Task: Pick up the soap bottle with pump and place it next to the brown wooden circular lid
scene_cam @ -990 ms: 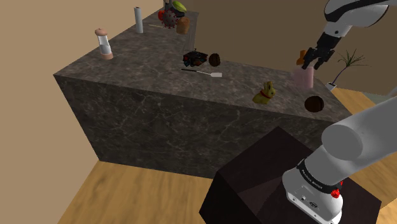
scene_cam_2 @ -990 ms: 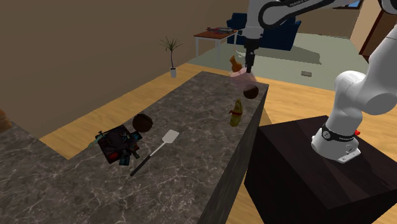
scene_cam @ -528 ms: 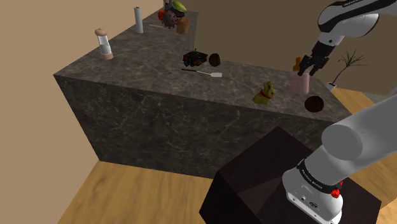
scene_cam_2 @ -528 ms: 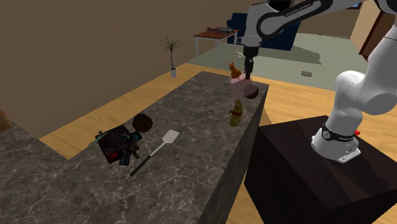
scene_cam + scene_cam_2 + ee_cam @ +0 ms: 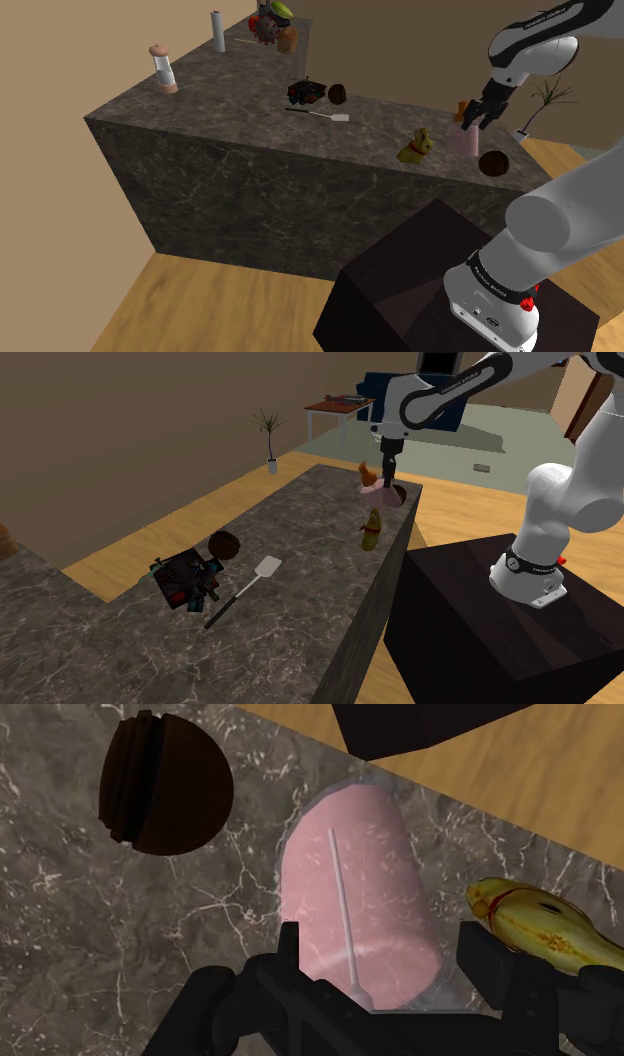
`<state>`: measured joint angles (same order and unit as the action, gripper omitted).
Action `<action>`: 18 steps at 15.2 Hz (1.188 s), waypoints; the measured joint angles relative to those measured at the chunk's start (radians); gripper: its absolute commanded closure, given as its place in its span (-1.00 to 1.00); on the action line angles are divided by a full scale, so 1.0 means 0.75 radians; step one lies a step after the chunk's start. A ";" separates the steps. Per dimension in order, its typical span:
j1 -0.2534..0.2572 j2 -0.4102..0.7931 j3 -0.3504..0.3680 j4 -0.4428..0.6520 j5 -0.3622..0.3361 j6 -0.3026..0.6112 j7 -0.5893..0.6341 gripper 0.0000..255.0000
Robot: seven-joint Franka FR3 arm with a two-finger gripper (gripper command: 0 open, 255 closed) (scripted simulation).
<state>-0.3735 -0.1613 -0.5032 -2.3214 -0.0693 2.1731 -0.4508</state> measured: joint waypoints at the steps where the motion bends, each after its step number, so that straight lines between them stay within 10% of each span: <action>1: 0.000 0.008 -0.002 -0.011 0.003 0.019 -0.004 1.00; 14: 0.006 0.093 -0.017 -0.067 0.053 0.170 -0.044 1.00; 15: 0.005 0.091 -0.017 -0.071 0.052 0.172 -0.043 -1.00; 18: 0.003 0.092 -0.019 -0.082 0.048 0.168 -0.043 -1.00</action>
<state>-0.3709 -0.0922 -0.5174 -2.3825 -0.0332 2.2988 -0.4834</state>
